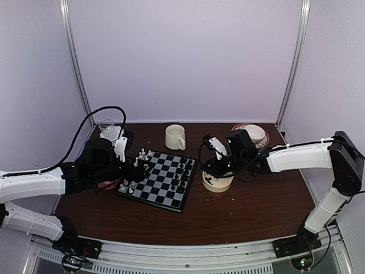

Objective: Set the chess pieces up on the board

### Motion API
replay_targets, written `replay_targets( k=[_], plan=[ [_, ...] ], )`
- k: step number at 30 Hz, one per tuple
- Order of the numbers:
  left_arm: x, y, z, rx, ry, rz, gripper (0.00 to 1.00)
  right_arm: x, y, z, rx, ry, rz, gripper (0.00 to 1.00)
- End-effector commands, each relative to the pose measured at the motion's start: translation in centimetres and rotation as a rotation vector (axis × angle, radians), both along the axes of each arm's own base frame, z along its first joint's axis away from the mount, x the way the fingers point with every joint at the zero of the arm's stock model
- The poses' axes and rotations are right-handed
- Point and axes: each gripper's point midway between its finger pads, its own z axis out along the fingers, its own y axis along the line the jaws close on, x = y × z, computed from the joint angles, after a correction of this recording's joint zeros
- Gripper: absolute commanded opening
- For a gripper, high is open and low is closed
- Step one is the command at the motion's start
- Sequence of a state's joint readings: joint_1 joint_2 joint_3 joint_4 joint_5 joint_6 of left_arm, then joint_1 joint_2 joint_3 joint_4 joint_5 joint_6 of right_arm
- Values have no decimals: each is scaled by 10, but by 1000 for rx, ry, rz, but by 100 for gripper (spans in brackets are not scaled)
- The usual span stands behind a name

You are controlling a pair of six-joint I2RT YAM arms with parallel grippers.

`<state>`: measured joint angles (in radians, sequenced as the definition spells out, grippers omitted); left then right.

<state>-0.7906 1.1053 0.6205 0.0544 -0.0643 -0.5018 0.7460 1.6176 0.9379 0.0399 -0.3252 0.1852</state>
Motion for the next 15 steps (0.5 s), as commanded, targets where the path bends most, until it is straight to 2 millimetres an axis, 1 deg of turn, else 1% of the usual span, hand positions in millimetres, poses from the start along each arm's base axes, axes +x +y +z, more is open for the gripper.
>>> replay_targets(
  k=[1,4,7,11,15],
  plan=[
    [4,-6,21,-44,-56,-25,96,-28,33,17,63,-20,177,14],
    [3,-7,22,-48,-55,-33,97,-46,48,15,31,-32,260,14],
    [2,-9,23,-53,-56,-42,96,-59,61,10,-3,-48,317,14],
    [2,-6,24,-50,-58,-28,96,-76,74,-4,-74,-54,377,14],
    [4,0,25,-47,-64,3,96,-87,86,-15,-138,-84,416,15]
  ],
)
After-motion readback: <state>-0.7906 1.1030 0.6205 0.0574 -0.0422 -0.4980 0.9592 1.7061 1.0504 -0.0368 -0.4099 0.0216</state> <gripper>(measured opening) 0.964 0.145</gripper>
